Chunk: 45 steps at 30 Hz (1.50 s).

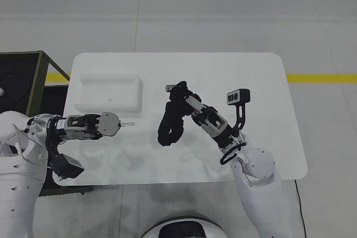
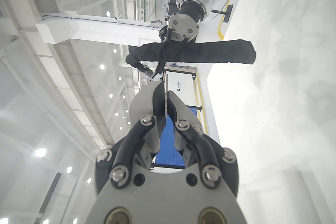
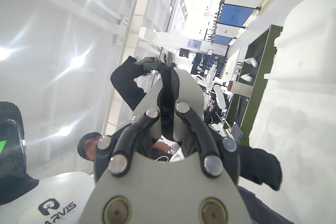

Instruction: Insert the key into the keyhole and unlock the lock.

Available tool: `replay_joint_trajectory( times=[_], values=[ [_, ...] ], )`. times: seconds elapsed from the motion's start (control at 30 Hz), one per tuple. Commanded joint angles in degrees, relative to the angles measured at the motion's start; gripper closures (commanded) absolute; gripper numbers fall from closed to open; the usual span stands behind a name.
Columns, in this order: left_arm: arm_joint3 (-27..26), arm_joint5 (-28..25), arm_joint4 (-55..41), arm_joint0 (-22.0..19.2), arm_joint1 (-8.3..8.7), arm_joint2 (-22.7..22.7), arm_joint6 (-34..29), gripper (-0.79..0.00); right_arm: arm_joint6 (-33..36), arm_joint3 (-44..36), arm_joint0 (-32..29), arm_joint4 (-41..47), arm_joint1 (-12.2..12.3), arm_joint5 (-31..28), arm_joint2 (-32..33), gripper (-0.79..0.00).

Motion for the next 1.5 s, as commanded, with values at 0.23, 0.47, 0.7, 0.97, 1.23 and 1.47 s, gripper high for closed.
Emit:
replay_joint_trajectory(
  times=[0.23, 0.47, 0.7, 0.97, 1.23, 1.47],
  values=[
    [-3.23, 17.28, 9.66, 2.48, 0.85, -3.36, -7.25, 0.000, 2.35, -1.05, 0.25, -8.81, 0.83, -0.93, -3.40, 0.000],
    [-4.60, 24.07, 5.60, 5.05, 0.77, -3.79, -11.65, 0.000, 0.60, 1.06, 1.27, -11.71, 1.16, -0.82, -5.51, 0.000],
    [-3.16, 22.62, 3.48, 5.73, 1.10, -2.85, -11.74, 0.000, -1.18, 2.43, 2.50, -12.18, 1.37, -2.11, -7.22, 0.000],
    [-2.73, 21.13, 1.87, 5.64, 1.51, -1.29, -11.17, 0.000, -1.66, 3.66, 3.28, -12.91, 1.77, -3.29, -8.34, 0.000],
    [-2.75, 20.78, 3.21, 5.52, 1.99, -0.15, -11.31, 0.000, -2.49, 4.19, 3.14, -12.24, 2.14, -4.04, -9.09, 0.000],
    [-2.86, 20.74, 2.73, 5.70, 2.36, 0.18, -11.52, 0.000, -2.73, 4.14, 3.06, -12.20, 2.55, -4.41, -9.42, 0.000]
  ],
)
